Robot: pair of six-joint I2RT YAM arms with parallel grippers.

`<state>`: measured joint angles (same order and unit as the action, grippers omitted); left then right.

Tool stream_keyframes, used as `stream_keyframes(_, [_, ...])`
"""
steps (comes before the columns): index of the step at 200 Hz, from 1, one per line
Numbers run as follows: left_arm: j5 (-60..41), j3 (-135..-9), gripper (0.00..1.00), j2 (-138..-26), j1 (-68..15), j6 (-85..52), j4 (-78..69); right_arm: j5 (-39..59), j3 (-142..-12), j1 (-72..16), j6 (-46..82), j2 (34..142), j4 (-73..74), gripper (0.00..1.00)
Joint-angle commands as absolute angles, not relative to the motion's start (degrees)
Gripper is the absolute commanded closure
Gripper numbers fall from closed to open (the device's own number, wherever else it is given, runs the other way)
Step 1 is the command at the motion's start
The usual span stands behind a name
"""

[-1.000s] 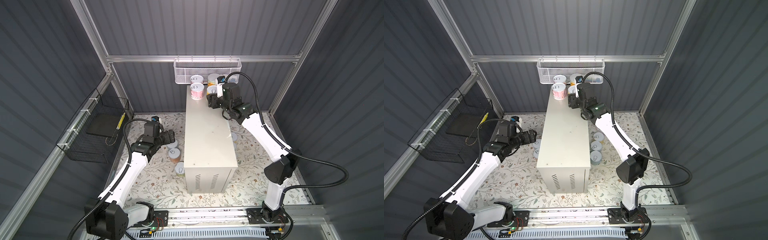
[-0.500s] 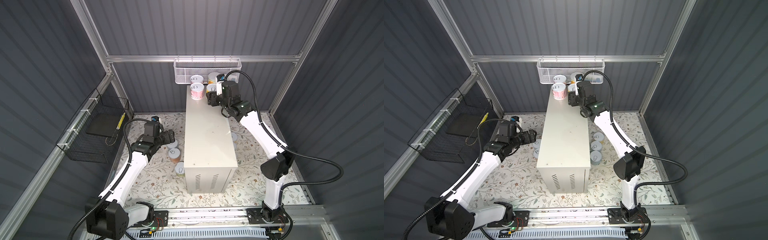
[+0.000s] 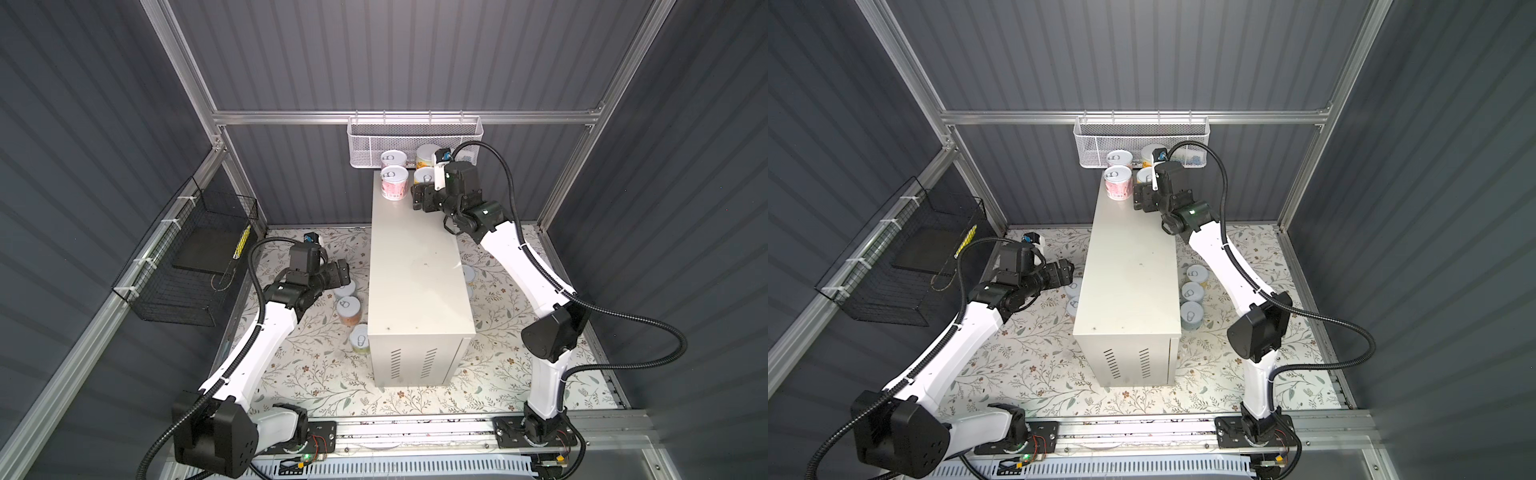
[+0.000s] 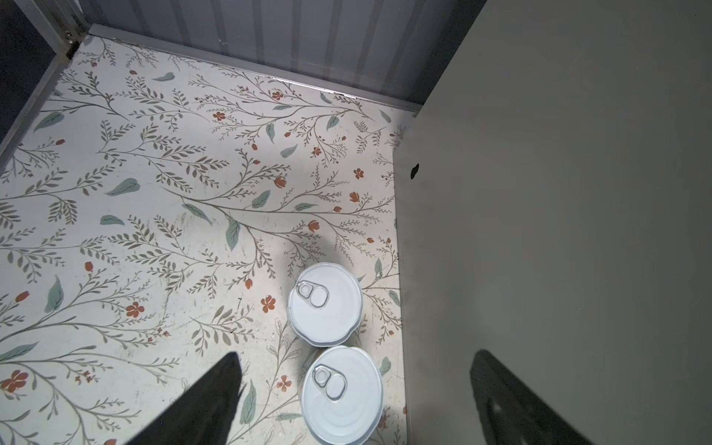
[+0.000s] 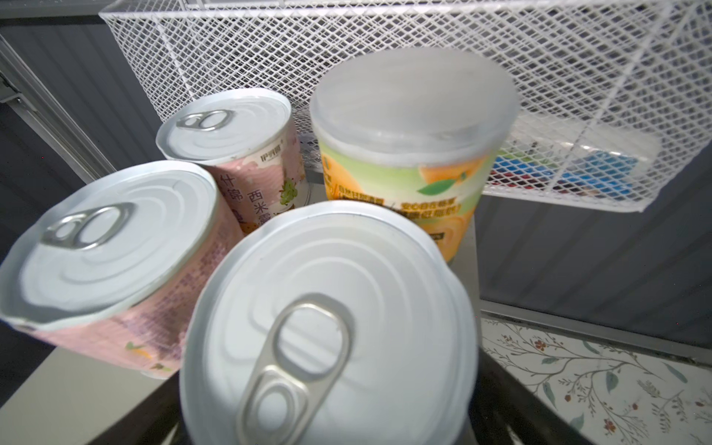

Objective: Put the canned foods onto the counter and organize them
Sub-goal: 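Slide the yellow can with the right gripper toward the pink cans by the basket, then open the right gripper and lower both grippers over the floor cans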

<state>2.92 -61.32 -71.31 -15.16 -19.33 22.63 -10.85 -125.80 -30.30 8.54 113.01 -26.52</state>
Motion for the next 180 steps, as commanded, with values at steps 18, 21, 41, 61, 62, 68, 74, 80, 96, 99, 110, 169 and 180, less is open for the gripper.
stream_keyframes(18, [2.28, -61.88, 0.05, -71.07, -14.68, -19.34, 21.96, -9.78, -125.25, -30.49, 8.49, 109.62, -27.21, 0.01])
stream_keyframes(21, [2.24, -61.88, 0.05, -70.98, -14.68, -19.41, 21.97, -9.76, -125.06, -30.60, 8.51, 109.16, -27.27, 0.01])
stream_keyframes(41, [2.02, -61.72, 0.05, -70.50, -14.68, -19.42, 21.97, -9.18, -121.84, -31.13, 8.47, 105.64, -26.81, 0.01])
stream_keyframes(61, [2.02, -61.54, 0.05, -70.06, -14.68, -19.52, 22.29, -6.06, -117.87, -31.50, 9.03, 100.92, -26.29, 0.01])
stream_keyframes(62, [2.02, -61.57, 0.05, -70.06, -14.68, -19.51, 22.31, -5.97, -117.74, -31.57, 9.00, 100.73, -26.28, 0.01])
stream_keyframes(68, [2.02, -61.48, 0.05, -69.90, -14.68, -19.43, 22.48, -5.24, -116.95, -31.83, 8.97, 99.32, -26.63, 0.01])
stream_keyframes(74, [2.02, -61.27, 0.05, -69.87, -14.67, -19.51, 22.66, -5.10, -116.57, -32.19, 8.89, 98.05, -27.61, 0.01])
stream_keyframes(80, [1.94, -61.15, 0.05, -69.89, -14.68, -19.51, 22.88, -5.39, -116.42, -32.66, 8.80, 96.83, -28.89, 0.01])
stream_keyframes(96, [1.42, -60.16, 0.05, -69.63, -14.68, -19.51, 22.81, -7.65, -113.07, -34.13, 8.61, 91.38, -30.00, 0.01])
stream_keyframes(99, [1.26, -59.99, 0.05, -69.57, -14.68, -19.59, 22.77, -8.15, -111.97, -34.37, 8.67, 90.16, -29.94, 0.01])
stream_keyframes(110, [0.47, -58.93, 0.05, -69.25, -14.68, -19.82, 22.81, -9.26, -107.78, -34.64, 9.64, 85.40, -29.17, 0.01])
stream_keyframes(169, [6.95, -54.19, 0.03, -64.02, -24.57, -19.84, 29.92, -19.83, -87.28, -34.64, 16.63, 60.29, -32.84, 0.01])
stream_keyframes(180, [8.44, -53.54, 0.01, -63.42, -26.55, -20.85, 32.48, -20.98, -84.50, -34.55, 17.58, 56.90, -34.45, 0.01])
